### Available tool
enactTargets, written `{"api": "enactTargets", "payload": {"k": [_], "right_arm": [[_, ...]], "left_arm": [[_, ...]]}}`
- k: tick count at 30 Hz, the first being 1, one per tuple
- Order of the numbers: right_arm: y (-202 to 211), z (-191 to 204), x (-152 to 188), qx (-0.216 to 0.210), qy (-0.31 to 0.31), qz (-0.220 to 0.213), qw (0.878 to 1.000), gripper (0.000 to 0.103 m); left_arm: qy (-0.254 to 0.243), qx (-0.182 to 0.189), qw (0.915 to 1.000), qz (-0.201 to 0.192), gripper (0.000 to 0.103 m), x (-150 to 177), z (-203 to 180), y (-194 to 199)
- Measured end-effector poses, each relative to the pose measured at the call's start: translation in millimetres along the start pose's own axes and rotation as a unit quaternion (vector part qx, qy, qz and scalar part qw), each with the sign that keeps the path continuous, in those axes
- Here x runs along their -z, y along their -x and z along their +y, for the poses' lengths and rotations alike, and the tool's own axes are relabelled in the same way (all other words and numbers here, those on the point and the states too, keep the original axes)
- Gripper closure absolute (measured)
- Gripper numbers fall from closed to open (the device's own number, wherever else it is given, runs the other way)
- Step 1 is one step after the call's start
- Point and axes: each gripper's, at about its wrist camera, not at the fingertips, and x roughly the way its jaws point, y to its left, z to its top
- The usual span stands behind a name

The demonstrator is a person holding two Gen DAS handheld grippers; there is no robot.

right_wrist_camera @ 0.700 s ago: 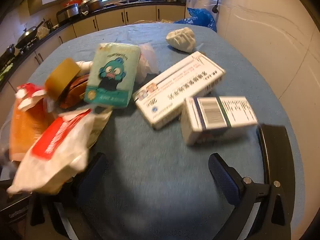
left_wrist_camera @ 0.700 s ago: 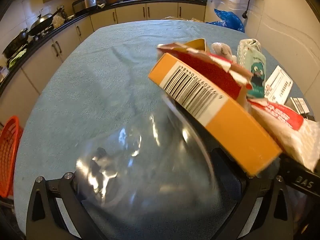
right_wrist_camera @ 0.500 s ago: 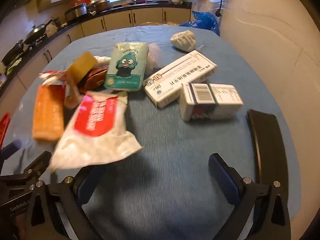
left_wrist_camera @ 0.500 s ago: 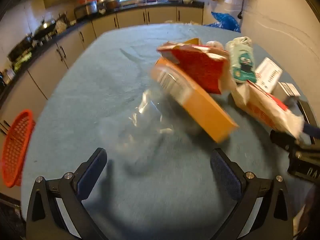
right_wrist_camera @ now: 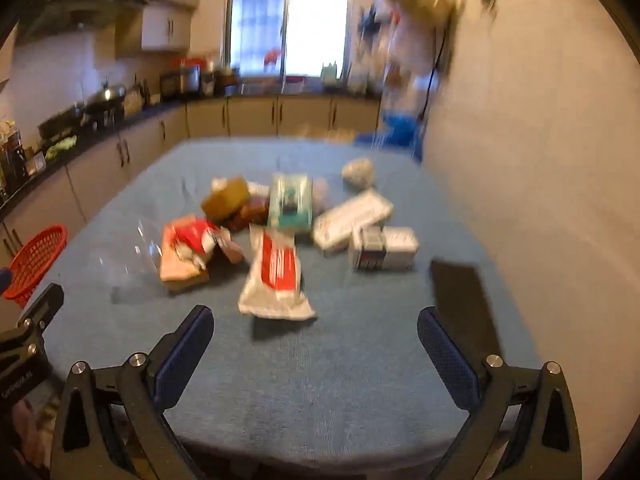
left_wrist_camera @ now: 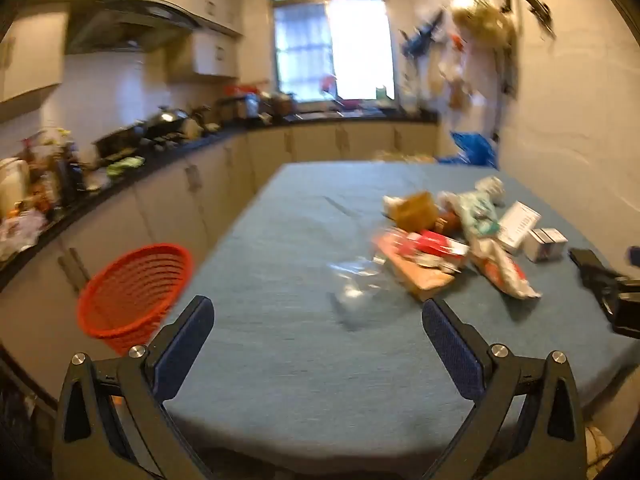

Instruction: Collect trash

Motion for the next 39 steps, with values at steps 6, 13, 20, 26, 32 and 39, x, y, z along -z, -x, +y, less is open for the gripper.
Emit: {"api": "enactTargets", "payload": {"k": [6, 13, 20, 26, 32, 39], "right_arm": [[38, 14, 12, -0.003, -0.002, -0.081, 0.997, 0.0], [56, 16, 16, -0.013, -0.006, -0.151, 0.988, 0.0], [49, 16, 15, -0.025, -0.008, -0.138, 0.99, 0.0], [42, 20, 17, -0.027, -0.001, -0.125, 0.992, 0.0], [42, 26, 20, -0.033, 0.015, -0.122, 0.992, 0.0], [38, 29, 21, -0.036, 0.02, -0.112, 0.993, 0.0]], "left_arm": [[0.042, -0.049, 0.997, -0.044, 0.0, 9, 35, 25], [0.046, -0.055, 0.9964, -0.045, 0.0, 20, 35, 24], [0.04, -0.047, 0.9973, -0.041, 0.0, 26, 31, 18], [0.03, -0.045, 0.9972, -0.051, 0.0, 27, 28, 19], [0.031, -0.048, 0.9972, -0.049, 0.0, 28, 29, 18], [0.03, -0.048, 0.9971, -0.049, 0.0, 29, 29, 16]]}}
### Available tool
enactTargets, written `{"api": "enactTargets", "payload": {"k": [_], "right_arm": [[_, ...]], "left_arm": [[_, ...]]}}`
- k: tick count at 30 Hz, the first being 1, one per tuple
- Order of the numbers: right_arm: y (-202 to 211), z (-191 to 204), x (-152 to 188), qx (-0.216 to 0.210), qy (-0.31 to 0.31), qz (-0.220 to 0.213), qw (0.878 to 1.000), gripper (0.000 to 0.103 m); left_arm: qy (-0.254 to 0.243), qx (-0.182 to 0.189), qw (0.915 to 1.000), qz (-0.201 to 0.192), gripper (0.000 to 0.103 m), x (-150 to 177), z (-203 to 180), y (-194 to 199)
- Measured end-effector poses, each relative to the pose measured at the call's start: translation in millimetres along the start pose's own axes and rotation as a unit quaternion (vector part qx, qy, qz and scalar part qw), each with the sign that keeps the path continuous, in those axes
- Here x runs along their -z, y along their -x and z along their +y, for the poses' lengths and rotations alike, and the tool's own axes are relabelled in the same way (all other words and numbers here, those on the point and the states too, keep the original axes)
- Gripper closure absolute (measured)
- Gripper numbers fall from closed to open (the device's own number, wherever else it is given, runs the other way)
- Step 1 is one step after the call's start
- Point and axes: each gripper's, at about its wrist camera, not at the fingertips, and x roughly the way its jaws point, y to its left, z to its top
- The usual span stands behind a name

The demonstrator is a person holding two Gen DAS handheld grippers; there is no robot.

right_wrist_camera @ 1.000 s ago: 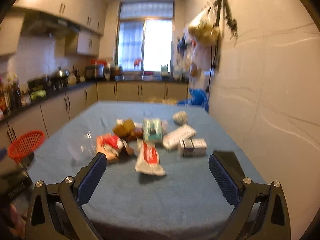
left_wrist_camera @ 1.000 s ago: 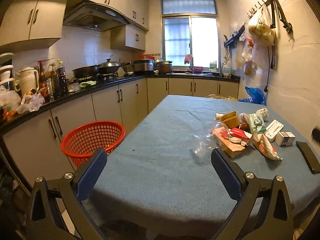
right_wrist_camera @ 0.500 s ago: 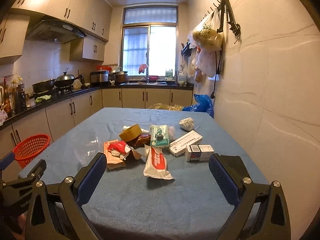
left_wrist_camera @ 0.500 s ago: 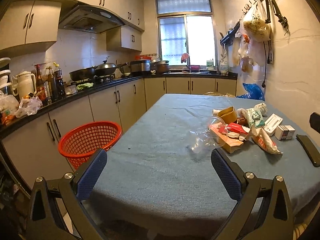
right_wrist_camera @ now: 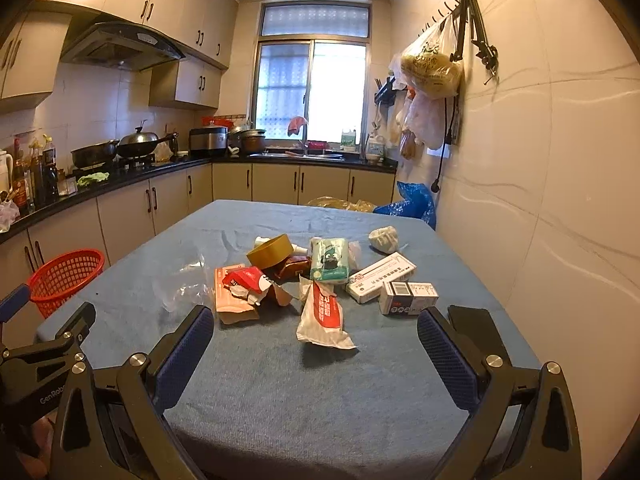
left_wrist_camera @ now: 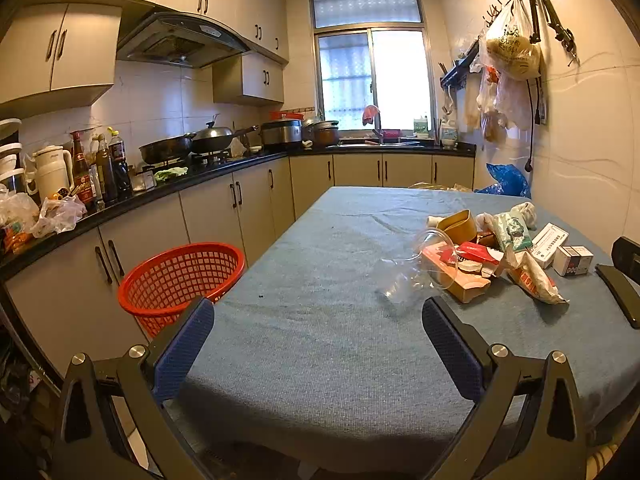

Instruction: Collect trash

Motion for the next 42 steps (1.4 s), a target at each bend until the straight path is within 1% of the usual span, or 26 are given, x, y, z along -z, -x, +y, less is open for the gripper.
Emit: {"api": "enactTargets", "payload": {"k": [16, 30, 35, 37, 42], "right_arm": [[-2, 6, 2, -0.002, 0.007, 0.005, 1.0, 0.0], [-11, 6, 7, -0.009, 0.006, 0.021, 1.0, 0.0], [-20, -2, 7, -0.022, -0.005, 0.036, 0.999, 0.0], [-26, -9, 6, -0.03, -0.017, 0.046, 0.998, 0.0], [-43, -25, 3, -0.055, -0.046, 0.071, 0.995, 0.0]], "left_arm": [[0.0, -0.006, 1.0, 0.006, 0.0, 5, 3, -5], [-0.005, -0.003, 1.0, 0.008, 0.0, 9, -1, -8], [-0.015, 0.009, 0.9998, 0.006, 0.0, 3, -3, -12], [-0.019, 0.02, 0.9996, 0.009, 0.0, -1, -4, -15], [-0.036, 0.057, 0.9972, 0.033, 0.0, -12, -12, -35]]}}
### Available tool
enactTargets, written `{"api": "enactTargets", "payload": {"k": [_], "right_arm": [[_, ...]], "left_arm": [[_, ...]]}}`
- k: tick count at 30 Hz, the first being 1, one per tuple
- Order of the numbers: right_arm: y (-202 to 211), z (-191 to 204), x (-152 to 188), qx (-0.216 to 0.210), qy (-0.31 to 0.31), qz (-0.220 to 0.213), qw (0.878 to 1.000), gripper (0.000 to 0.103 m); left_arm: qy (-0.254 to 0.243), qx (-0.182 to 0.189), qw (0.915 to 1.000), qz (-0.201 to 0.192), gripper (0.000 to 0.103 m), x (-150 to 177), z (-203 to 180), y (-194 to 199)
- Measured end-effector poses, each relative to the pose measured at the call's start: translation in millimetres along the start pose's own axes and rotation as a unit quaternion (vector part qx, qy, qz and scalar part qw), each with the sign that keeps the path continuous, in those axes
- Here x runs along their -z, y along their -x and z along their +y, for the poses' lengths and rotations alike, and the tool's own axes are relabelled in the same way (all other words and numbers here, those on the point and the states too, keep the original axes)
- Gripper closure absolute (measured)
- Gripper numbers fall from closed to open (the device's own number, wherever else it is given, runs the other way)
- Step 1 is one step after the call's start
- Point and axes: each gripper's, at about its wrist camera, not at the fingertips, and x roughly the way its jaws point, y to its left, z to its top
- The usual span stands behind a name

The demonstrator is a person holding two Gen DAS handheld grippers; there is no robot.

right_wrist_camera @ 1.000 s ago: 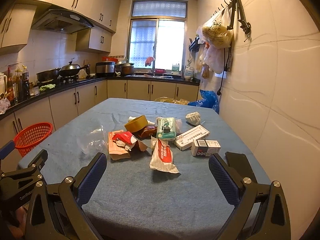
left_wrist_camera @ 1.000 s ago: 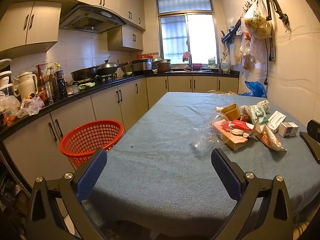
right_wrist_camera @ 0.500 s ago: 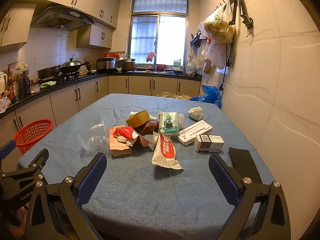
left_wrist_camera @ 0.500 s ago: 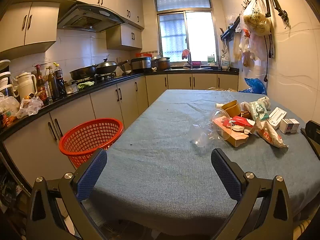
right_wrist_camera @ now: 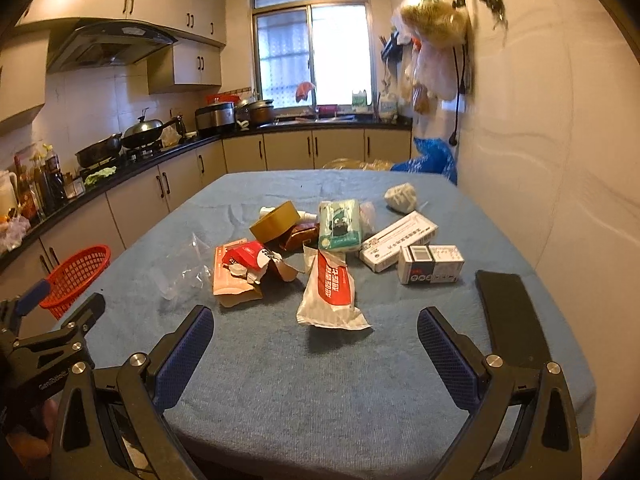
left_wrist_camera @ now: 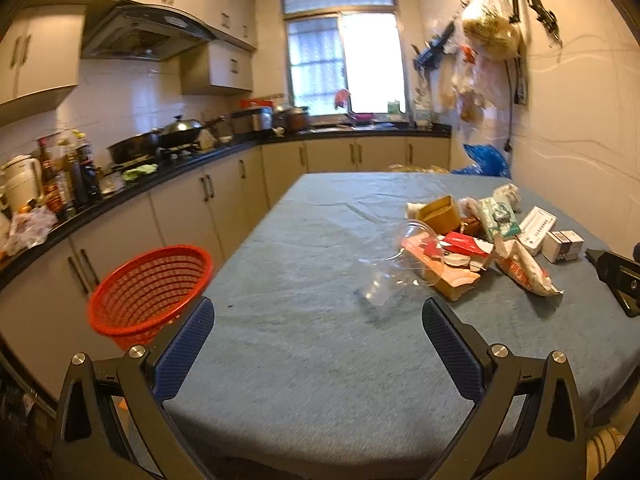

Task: Collect trash
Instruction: 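Grasp the clear plastic cup with the left tool, then drop the cup in the basket with left tool while right tool drops a bag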

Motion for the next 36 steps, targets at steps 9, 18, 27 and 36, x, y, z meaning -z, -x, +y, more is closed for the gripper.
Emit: {"api": "enactTargets", "payload": {"k": [9, 18, 27, 36], "right_arm": [[-43, -23, -17, -0.068, -0.048, 0.085, 0.993, 0.0], [-91, -44, -37, -0.103, -0.102, 0.147, 0.978, 0.003], [-142, -42, -41, -0.1, -0.112, 0.202, 0.968, 0.016], [-166, -40, -27, -0.092, -0.108, 0.236, 0.961, 0.044]], "left_arm": [[-0.073, 0.077, 0.9936, 0.036, 0.0, -30, -26, -39], [-0.101, 0.123, 0.9819, 0.103, 0.028, -53, -39, -93], [-0.134, 0.126, 0.9716, 0.148, 0.036, -48, -59, -137], [-0.086, 0.129, 0.9716, 0.178, 0.062, -45, -49, -164]]}}
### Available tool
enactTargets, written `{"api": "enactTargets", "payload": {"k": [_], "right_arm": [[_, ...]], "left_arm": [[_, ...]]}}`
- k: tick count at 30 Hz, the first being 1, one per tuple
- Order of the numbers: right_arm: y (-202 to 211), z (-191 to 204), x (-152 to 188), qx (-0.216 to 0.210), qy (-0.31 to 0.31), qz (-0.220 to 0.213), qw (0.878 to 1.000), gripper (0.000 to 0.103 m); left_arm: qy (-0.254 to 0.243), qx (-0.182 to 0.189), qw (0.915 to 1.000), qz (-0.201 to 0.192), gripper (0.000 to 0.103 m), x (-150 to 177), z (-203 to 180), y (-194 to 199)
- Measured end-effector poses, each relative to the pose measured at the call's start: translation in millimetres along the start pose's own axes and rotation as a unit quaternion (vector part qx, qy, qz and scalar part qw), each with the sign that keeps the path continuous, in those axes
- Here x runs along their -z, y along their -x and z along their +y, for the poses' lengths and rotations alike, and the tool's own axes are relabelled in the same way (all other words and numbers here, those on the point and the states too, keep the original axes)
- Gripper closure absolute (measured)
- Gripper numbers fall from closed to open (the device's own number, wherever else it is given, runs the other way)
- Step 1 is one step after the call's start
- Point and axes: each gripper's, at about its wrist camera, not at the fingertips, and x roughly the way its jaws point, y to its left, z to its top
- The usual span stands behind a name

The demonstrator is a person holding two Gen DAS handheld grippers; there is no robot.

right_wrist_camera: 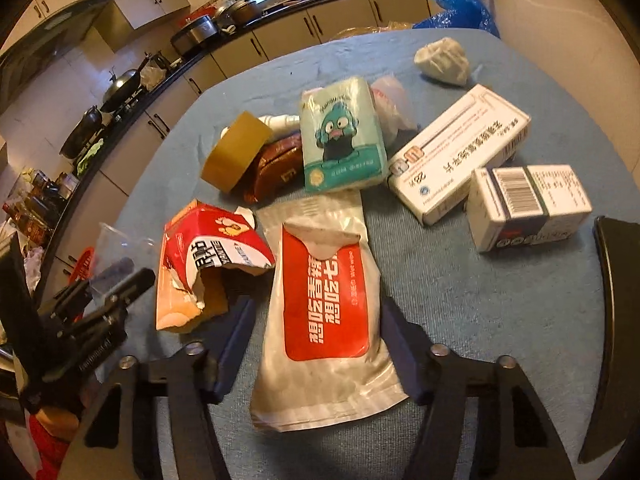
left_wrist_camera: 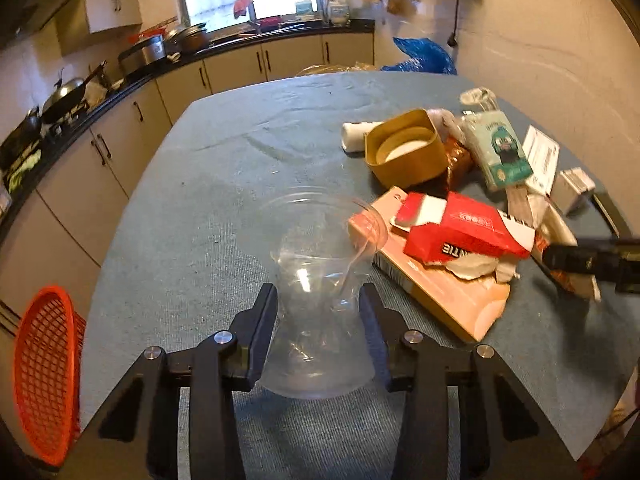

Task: Collect trash
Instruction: 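Drop the cup in the basket with left tool while right tool drops a bag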

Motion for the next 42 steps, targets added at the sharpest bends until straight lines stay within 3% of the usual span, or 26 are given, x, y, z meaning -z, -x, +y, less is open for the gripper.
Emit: {"api": "enactTargets", "payload": {"k": [4, 11, 21, 25, 34, 39, 42], "right_arm": [[5, -3, 5, -0.002, 0.002, -0.009, 1.0, 0.049], [35, 0, 13, -0.001, 0.011, -0.046, 0.999, 0.05], [63, 37, 11, -0.062, 0.039, -0.07, 0.995, 0.05], [51, 78, 5, -0.093, 0.077, -0.054, 0.991, 0.05], [16, 206, -8, -0.181, 0.169, -0.006, 0.969, 0.05], [-11, 278, -7, -0.206, 0.212, 0.012, 0.955, 0.05], [-34, 312, -5, -0.221, 0.219, 0.035, 0.95, 0.05]], "left_arm": [[0.029, 0.015, 0.9994, -0.009, 0.063, 4, 7, 3], [0.054, 0.025, 0.9976, -0.035, 0.063, 12, 14, 26], [0.07, 0.024, 0.9945, -0.074, 0.063, 17, 30, 73], [0.09, 0.003, 0.9925, -0.083, 0.063, 21, 54, 90], [0.167, -0.096, 0.9783, -0.075, 0.063, 49, 156, 118], [0.205, -0.129, 0.9685, -0.058, 0.063, 71, 209, 115], [0.227, -0.131, 0.9642, -0.044, 0.063, 82, 234, 107]]}}
